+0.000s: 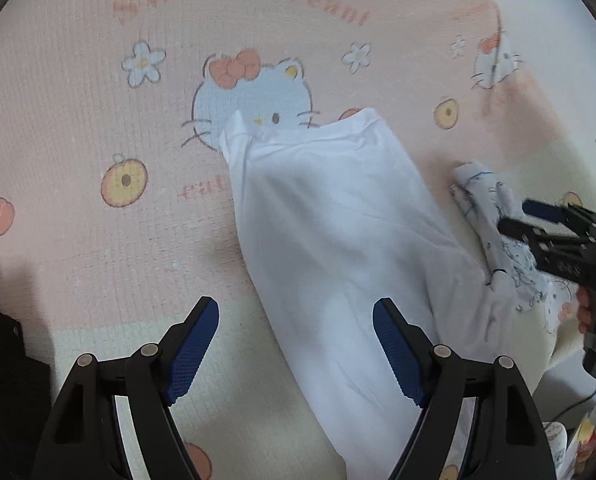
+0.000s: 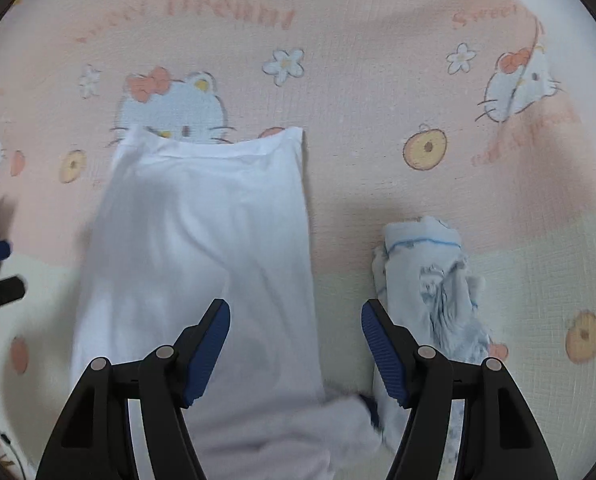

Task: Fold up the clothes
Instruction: 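Release the shirt edge with both grippers and pull back from the shirt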

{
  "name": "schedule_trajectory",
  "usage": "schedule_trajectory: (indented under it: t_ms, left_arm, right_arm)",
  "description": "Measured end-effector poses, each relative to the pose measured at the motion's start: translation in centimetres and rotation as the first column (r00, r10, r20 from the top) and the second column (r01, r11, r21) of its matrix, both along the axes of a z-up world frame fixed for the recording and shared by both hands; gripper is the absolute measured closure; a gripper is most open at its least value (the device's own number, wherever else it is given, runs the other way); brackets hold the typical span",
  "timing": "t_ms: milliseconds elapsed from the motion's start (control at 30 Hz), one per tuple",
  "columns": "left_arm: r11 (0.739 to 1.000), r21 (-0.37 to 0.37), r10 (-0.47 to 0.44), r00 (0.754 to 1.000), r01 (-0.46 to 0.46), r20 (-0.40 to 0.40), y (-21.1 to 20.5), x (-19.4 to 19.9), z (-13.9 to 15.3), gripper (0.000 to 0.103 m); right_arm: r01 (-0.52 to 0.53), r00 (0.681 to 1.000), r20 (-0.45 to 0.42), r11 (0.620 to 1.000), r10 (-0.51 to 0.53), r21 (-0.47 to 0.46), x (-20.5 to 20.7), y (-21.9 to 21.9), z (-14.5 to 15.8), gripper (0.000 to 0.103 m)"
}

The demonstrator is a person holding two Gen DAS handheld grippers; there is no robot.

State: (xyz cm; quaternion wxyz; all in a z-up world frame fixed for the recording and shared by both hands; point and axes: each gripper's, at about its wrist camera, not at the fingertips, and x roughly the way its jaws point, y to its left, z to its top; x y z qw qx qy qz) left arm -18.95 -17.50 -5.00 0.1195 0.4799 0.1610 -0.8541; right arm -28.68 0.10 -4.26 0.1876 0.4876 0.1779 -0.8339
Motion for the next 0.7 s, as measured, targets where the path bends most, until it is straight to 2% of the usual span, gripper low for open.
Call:
schedule_trajectory:
  t_ms: [100,167,333,433,533,600,700]
  left_arm:
    - [0.999,-0.037,-0.016,0.999,0.014,-0.035,1.5,1.0,0.7,0.024]
    - [0.998,-0.054,-0.022,0.998,0.019,-0.056,2.4,1.9,1.2,0.024]
    - [0.998,-0.057,-0.022,0.996,0.017,-0.087,4.3,3.9,1.5,0.024]
    - [0.999,-0.039,-0.028,0.993,0.023,-0.119,5.3,5.2,1.2,0.024]
    - [0.999,0.033,0.047,0.987,-0.042,-0.153,5.4,6.7,0.3,0.024]
    - [0.989,0.122,0.107,0.980,-0.087,-0.167,5.1,7.7,-0.8,0.024]
    - [0.976,0.171,0.156,0.979,-0.133,-0.129,5.4,8.4,-2.6,0.024]
  right_arm:
    - [-0.006,0.999,0.031,0.999,0.007,-0.033,1.9,1.2,0.6,0.035]
    - [0.013,1.000,0.020,0.999,-0.012,-0.050,3.2,2.3,0.9,0.035]
    - [0.044,0.999,-0.008,0.996,-0.045,-0.083,6.1,4.0,-0.1,0.032]
    - [0.058,0.998,0.010,0.990,-0.057,-0.130,7.7,4.5,-1.2,0.032]
    - [0.075,0.997,0.031,0.979,-0.070,-0.190,9.3,4.7,-2.6,0.032]
    - [0.089,0.996,0.041,0.968,-0.082,-0.235,10.4,5.0,-3.6,0.032]
    - [0.126,0.991,0.084,0.946,-0.106,-0.297,11.5,5.7,-5.1,0.032]
